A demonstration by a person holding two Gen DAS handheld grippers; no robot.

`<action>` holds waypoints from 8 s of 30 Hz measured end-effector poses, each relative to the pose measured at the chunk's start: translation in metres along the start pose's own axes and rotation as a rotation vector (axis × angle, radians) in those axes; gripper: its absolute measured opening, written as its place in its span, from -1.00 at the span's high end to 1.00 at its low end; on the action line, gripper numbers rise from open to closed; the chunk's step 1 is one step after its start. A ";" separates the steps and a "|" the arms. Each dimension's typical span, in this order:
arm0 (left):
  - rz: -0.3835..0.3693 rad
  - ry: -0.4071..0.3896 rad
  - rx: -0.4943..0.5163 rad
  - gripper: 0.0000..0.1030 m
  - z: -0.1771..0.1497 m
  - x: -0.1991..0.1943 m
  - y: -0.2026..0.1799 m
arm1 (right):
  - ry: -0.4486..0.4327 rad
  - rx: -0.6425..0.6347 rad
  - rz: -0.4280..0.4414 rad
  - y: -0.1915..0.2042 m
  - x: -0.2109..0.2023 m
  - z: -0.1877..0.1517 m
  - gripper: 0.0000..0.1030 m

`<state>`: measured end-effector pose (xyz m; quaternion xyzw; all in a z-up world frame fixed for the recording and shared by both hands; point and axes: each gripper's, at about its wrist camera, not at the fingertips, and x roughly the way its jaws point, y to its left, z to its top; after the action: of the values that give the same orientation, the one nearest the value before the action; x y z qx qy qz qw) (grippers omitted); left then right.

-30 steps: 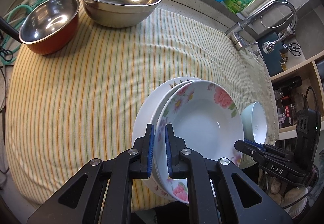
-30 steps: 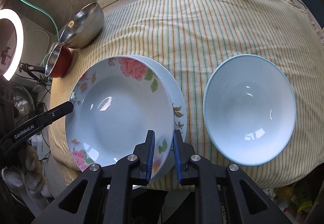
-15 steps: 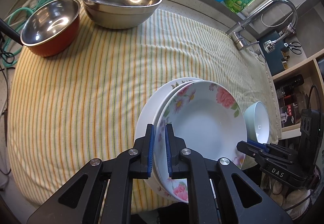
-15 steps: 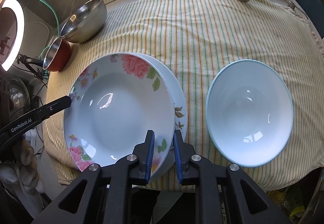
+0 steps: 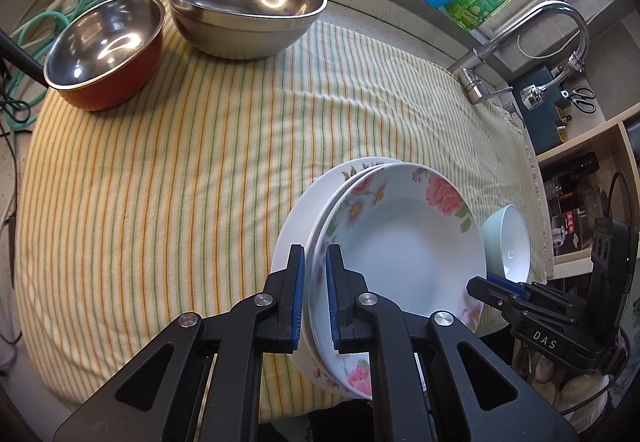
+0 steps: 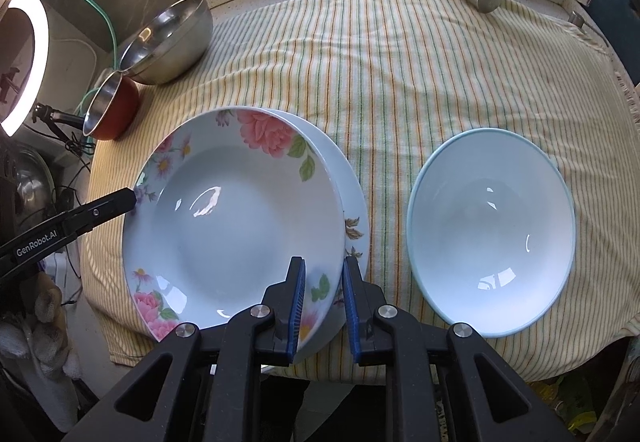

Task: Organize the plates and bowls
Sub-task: 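Open the left gripper and pull it back from the plate stack, then move the left gripper to the rim of the large steel bowl, then grasp the rim of the large steel bowl with the left gripper, then lift the large steel bowl and carry it toward the plate stack, then lower the large steel bowl onto the cloth beside the plate stack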

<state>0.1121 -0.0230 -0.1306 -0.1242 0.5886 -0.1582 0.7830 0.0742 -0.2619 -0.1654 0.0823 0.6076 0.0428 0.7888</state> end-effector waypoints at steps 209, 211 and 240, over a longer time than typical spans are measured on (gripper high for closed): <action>0.166 -0.267 -0.232 0.82 -0.011 -0.095 0.106 | 0.158 -0.312 0.244 0.164 0.037 0.055 0.82; 0.171 -0.262 -0.233 0.82 -0.016 -0.094 0.108 | 0.162 -0.324 0.239 0.166 0.038 0.052 0.82; 0.161 -0.211 -0.334 0.82 -0.068 -0.079 0.131 | 0.163 -0.472 0.177 0.194 0.038 0.026 0.82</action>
<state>0.0403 0.1276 -0.1297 -0.2207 0.5295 0.0185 0.8189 0.1156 -0.0669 -0.1594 -0.0550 0.6327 0.2588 0.7278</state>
